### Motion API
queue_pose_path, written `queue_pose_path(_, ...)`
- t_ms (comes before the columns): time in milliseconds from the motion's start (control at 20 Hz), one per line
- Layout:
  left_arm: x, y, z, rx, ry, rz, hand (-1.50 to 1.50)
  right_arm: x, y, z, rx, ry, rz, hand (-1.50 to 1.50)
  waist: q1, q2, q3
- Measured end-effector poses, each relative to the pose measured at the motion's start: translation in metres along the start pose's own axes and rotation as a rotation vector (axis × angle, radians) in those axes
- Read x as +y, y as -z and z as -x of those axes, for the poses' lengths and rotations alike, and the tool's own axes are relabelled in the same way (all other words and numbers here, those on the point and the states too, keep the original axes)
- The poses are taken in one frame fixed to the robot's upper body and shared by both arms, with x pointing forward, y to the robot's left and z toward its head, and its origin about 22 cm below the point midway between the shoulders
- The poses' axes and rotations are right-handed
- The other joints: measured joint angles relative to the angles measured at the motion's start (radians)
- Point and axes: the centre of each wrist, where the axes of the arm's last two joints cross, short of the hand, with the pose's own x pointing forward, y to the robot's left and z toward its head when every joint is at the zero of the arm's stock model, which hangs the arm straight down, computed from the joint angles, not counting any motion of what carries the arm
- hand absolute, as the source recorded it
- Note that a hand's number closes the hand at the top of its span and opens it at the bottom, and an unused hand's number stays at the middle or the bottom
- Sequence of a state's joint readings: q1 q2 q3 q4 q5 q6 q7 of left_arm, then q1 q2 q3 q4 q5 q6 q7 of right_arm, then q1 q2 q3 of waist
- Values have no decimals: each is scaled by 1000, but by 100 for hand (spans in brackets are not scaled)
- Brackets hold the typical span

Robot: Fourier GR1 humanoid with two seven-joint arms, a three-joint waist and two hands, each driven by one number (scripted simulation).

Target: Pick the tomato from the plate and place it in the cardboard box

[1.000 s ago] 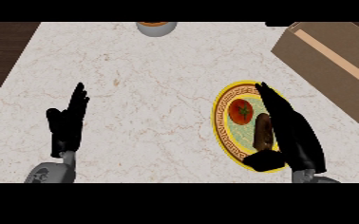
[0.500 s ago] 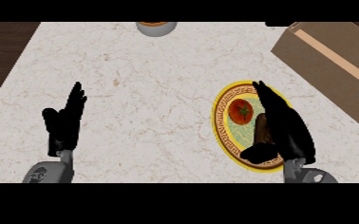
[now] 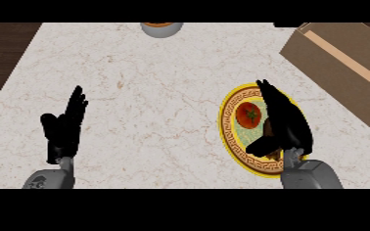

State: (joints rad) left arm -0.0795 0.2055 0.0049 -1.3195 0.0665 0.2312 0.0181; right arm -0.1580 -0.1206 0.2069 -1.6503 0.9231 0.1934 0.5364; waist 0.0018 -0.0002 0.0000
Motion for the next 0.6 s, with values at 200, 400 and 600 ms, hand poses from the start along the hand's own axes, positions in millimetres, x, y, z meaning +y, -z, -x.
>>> queue_pose_path(200, -2, -1, 0, 0, -2, 5, 0, 3, 15, 3, 2, -5, -8, -150, 0, 0, 0)
queue_pose_path(400, -1, 0, 1, 0, 0, -1, 0, 14, 22, 2, 6, -12, -19, -150, 0, 0, 0)
queue_pose_path(600, -8, -4, 2, 7, -5, 3, 0, 24, 26, -3, 6, -9, -25, -150, 0, 0, 0)
